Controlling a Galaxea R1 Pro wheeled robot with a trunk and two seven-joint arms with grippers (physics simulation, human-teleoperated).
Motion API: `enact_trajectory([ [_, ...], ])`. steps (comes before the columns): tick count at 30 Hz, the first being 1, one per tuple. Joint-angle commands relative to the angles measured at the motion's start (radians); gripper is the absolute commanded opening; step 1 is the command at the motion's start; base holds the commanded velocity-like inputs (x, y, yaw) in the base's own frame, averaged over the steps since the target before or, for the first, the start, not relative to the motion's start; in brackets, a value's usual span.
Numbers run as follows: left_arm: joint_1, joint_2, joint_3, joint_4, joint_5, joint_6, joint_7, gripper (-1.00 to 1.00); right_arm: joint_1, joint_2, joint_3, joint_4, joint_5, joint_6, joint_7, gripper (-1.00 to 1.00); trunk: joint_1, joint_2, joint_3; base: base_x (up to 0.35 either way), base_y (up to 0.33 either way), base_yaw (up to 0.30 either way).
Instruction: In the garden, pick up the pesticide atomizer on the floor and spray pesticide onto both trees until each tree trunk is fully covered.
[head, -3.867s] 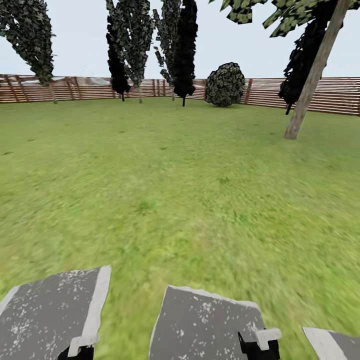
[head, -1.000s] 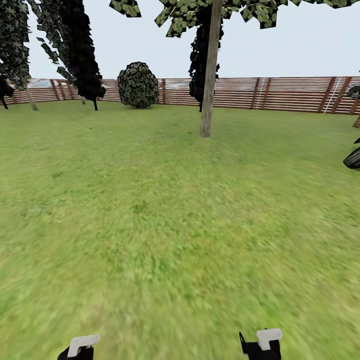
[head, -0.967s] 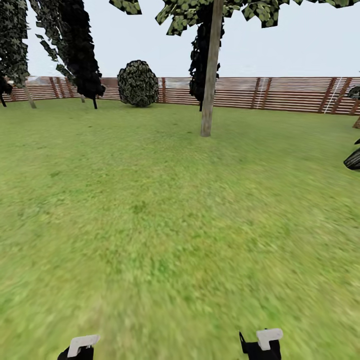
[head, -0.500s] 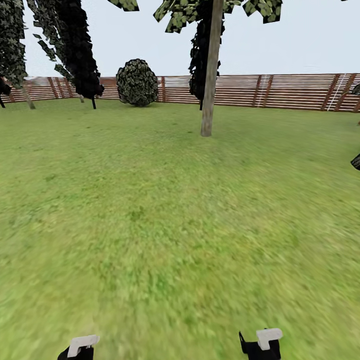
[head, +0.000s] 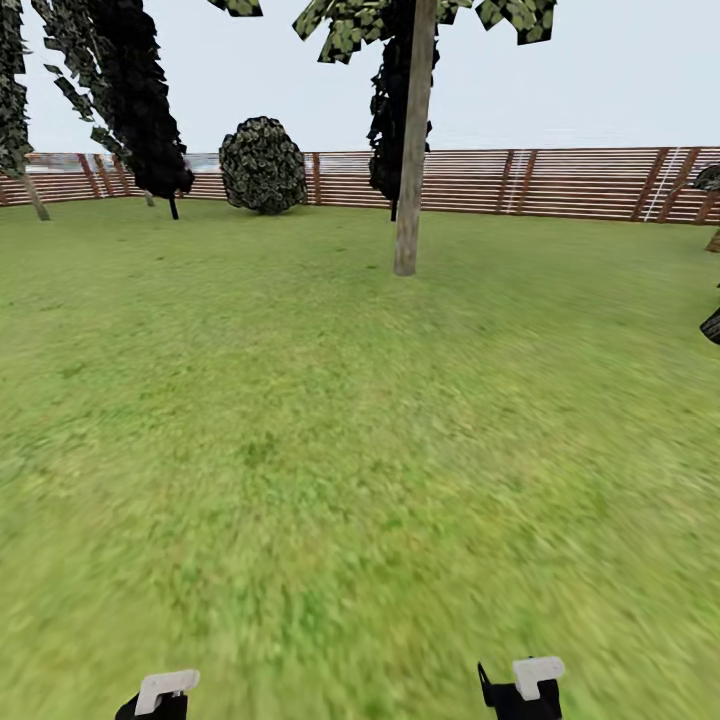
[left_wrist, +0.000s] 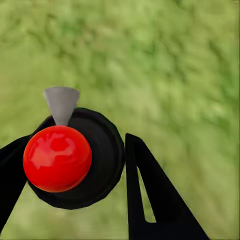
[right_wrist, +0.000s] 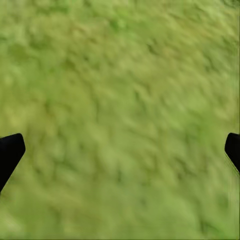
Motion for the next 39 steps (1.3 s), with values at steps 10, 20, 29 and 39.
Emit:
enact_trajectory([
  [10,0.0,0.0,0.001,-0.001,0.0,0.0,0.0,-1.0,0.0,0.0,0.0,0.0,0.0,0.0,0.0,1.0,0.0,0.0,0.0,0.337,0.0,-0.002],
  [20,0.0,0.0,0.001,-0.001,0.001,0.0,0.0,-1.0,0.0,0.0,0.0,0.0,0.0,0.0,0.0,1.0,0.0,0.0,0.0,0.337,0.0,0.0],
  [29,0.0,0.0,0.001,-0.001,0.001,0.0,0.0,-1.0,0.0,0.003,0.0,0.0,-0.001,0.0,0.0,1.0,0.0,0.0,0.0,0.337,0.0,0.0],
  [39,0.0,0.001,0.001,-0.001,0.001,0.0,0.0,-1.0,0.0,-0.001,-0.001,0.0,0.0,0.0,0.0,1.0,0.0,0.0,0.0,0.337,0.0,0.0],
])
